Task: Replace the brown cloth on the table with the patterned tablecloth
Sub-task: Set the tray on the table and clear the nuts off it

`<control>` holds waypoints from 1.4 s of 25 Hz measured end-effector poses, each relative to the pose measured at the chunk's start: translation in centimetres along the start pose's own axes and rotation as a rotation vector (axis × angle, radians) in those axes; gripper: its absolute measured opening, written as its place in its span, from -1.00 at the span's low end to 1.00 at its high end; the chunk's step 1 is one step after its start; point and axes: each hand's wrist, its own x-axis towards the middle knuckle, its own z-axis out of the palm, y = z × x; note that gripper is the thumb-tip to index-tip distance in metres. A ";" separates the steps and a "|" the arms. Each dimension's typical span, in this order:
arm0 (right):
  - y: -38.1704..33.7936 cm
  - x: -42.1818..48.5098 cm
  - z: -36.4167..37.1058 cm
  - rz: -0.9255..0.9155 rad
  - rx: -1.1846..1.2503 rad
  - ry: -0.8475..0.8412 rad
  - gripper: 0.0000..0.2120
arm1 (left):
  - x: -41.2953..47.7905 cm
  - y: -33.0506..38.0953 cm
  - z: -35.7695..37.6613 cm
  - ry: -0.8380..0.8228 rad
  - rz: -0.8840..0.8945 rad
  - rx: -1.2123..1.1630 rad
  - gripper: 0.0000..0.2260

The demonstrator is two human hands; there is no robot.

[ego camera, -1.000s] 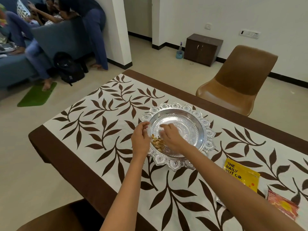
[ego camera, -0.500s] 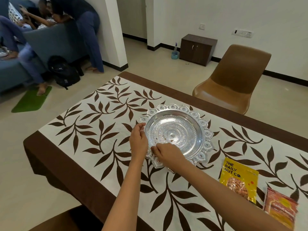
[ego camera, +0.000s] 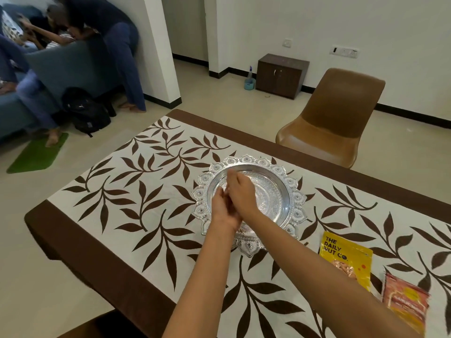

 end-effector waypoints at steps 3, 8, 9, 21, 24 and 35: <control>0.2 -0.9 -0.2 -0.086 0.019 -0.033 -0.59 | 0.1 -0.3 0.2 -0.027 -0.005 -0.037 -0.76; -0.2 -1.1 -0.8 -0.178 0.018 -0.053 -0.65 | 0.0 -0.5 0.5 -0.072 -0.028 -0.183 -0.80; -0.1 -1.1 -0.7 -0.190 0.020 -0.072 -0.68 | 0.0 -0.4 0.6 -0.082 -0.041 -0.240 -0.80; 5.3 -2.6 -10.1 -0.462 -1.107 -0.969 -0.52 | -0.8 5.2 -2.3 -0.110 0.021 -0.426 -0.92; 5.1 -1.9 -10.0 -0.466 -1.142 -0.985 -0.46 | -1.0 4.8 -2.3 -0.124 0.062 -0.361 -0.90; 4.0 -1.6 -5.5 -0.145 -0.800 -0.998 -0.47 | -0.3 4.6 -3.1 -0.125 0.063 -0.341 -0.81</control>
